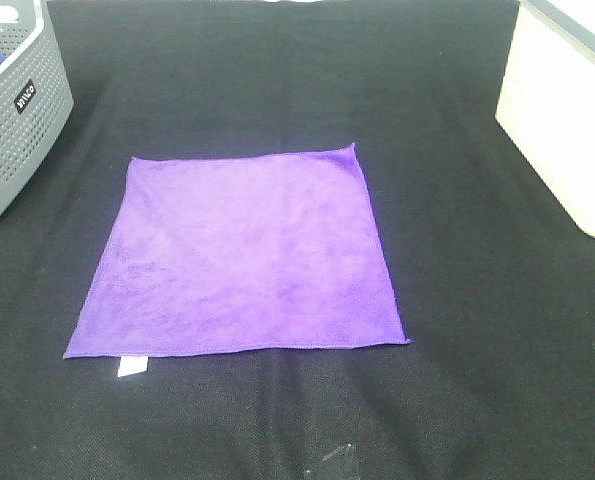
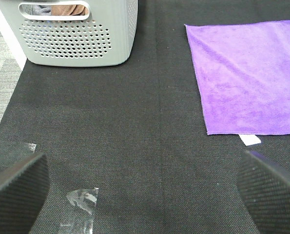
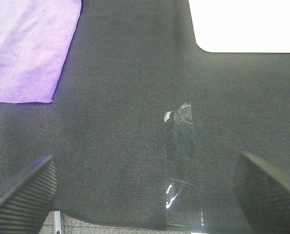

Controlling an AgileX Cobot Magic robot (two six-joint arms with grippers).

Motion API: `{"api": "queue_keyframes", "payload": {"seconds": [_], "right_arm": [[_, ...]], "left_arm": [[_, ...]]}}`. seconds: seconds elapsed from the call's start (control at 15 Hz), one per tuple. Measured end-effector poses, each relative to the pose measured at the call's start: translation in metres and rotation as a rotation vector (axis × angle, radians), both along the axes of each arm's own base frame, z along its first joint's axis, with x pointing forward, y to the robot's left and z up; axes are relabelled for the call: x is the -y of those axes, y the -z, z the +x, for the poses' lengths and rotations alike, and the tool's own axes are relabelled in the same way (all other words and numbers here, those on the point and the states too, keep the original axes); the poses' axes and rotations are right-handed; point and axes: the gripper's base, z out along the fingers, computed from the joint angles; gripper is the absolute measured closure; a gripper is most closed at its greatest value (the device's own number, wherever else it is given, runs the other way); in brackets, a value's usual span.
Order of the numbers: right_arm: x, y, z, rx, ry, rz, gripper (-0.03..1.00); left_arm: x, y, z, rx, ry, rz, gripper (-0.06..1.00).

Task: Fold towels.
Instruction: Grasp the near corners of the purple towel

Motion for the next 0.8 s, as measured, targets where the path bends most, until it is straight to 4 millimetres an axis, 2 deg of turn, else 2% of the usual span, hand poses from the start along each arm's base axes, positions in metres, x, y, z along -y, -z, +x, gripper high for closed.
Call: {"api": "queue_keyframes", "payload": {"seconds": [0.8], "right_arm": [[-0.0002, 0.0000, 0.0000, 0.000, -0.002, 0.003, 0.03]], "left_arm": [[0.0000, 0.0000, 0.0000, 0.000, 0.000, 0.000, -0.05]]}}
